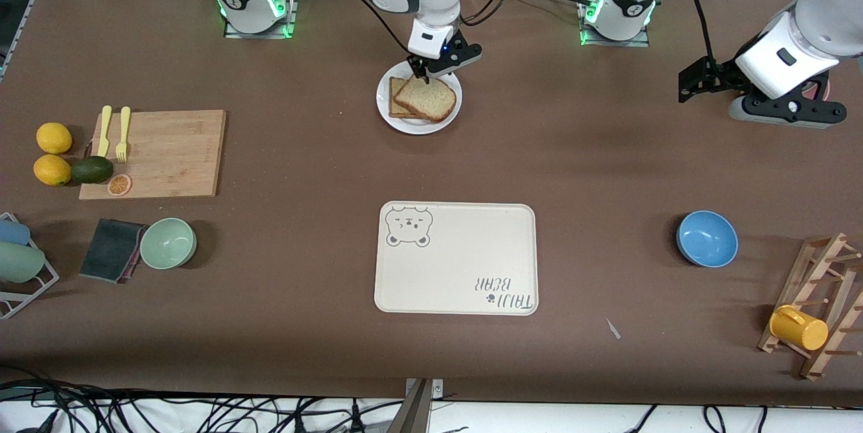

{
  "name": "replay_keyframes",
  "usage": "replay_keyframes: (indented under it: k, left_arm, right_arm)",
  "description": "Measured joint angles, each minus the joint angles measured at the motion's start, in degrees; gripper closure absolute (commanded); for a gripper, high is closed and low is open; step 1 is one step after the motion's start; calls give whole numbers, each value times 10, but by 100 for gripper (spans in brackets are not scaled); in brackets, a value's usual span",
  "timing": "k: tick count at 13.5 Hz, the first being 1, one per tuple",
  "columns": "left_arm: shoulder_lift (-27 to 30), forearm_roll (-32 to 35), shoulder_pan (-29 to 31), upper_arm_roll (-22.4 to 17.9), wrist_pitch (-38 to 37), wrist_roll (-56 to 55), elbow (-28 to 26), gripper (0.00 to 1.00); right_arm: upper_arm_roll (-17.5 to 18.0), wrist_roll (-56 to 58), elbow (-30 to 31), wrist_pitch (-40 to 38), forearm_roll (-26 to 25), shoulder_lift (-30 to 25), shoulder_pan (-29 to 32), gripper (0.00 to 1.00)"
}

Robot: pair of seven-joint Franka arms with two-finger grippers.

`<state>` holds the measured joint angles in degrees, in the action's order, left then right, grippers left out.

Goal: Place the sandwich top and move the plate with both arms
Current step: 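Lower the bread onto the egg toast and open the right gripper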

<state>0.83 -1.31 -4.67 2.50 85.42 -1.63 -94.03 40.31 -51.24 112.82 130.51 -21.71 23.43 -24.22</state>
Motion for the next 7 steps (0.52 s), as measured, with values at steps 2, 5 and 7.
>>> replay_keyframes:
  k: [2,5,7]
  left_arm:
    - [0,0,0,0,0,0,0,0]
    - [0,0,0,0,0,0,0,0]
    - [0,0,0,0,0,0,0,0]
  right_arm:
    - [-13,0,-3,-8,24,-27,1,8]
    - [-33,31,-6,-76,90,-107,25,0]
    - [-44,73,-4,-123,124,-167,64,0]
